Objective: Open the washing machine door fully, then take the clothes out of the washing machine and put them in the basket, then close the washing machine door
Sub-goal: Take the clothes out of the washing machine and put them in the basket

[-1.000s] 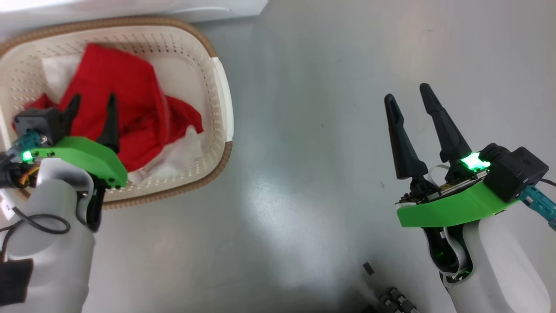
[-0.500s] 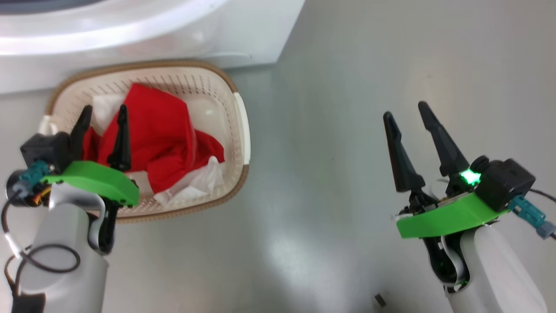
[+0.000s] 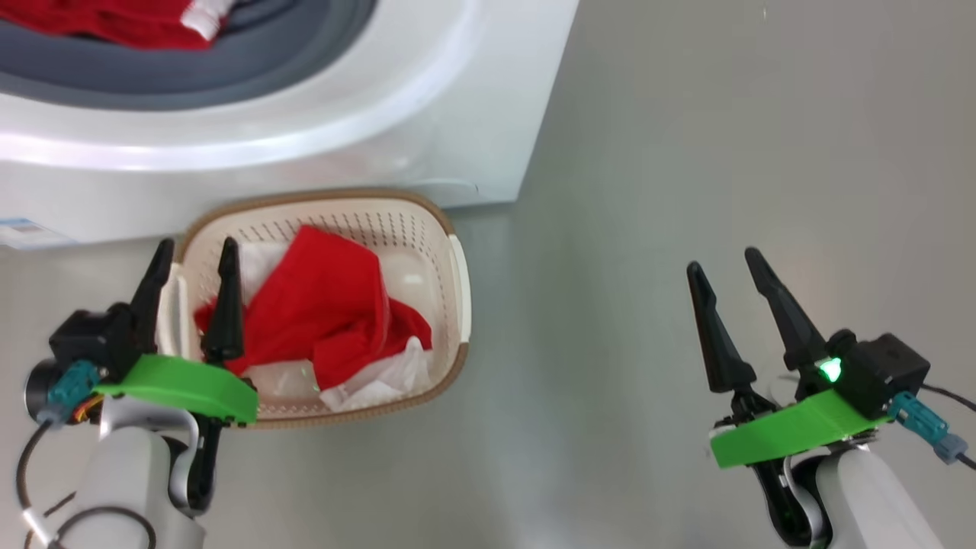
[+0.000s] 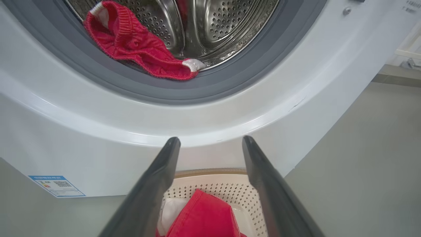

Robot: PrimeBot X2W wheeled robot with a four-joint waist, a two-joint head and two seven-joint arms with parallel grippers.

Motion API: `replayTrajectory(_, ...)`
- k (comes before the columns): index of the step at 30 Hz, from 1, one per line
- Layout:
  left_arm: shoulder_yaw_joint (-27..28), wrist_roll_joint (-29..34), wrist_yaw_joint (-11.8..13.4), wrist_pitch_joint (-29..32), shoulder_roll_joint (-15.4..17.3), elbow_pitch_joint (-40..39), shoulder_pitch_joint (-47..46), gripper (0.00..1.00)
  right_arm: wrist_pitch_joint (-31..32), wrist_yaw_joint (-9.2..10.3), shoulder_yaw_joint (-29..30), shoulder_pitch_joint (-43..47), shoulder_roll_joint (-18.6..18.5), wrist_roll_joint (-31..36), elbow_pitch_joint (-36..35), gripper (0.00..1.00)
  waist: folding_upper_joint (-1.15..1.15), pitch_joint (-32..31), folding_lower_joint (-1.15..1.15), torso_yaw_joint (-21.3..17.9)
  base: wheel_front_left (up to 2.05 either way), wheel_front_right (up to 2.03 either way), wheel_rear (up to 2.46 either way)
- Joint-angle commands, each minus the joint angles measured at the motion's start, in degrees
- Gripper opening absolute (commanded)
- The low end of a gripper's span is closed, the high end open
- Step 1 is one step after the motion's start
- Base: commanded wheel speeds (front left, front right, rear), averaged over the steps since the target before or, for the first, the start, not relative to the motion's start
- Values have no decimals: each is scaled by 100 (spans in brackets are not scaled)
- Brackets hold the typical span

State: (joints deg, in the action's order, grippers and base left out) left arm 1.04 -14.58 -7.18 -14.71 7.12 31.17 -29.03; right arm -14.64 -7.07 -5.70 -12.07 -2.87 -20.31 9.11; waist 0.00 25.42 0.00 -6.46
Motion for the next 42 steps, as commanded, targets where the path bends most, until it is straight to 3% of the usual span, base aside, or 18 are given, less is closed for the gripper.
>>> replayTrajectory(1,199,64,-31,-29,129,-235,168,100,-36,-42,-64,131,0,69,-113,100,0,-330,0,151,0,0,0)
replayTrajectory(29,790,363,-31,-29,-309,-2234,2235,100,-36,-42,341,1044,0,100,-125,100,0,-1149,0,312,0,0,0)
replayTrajectory(42,830,394,-31,-29,-407,-2423,2347,100,-36,-42,361,1026,0,94,-128,100,0,-1098,0,321,0,0,0)
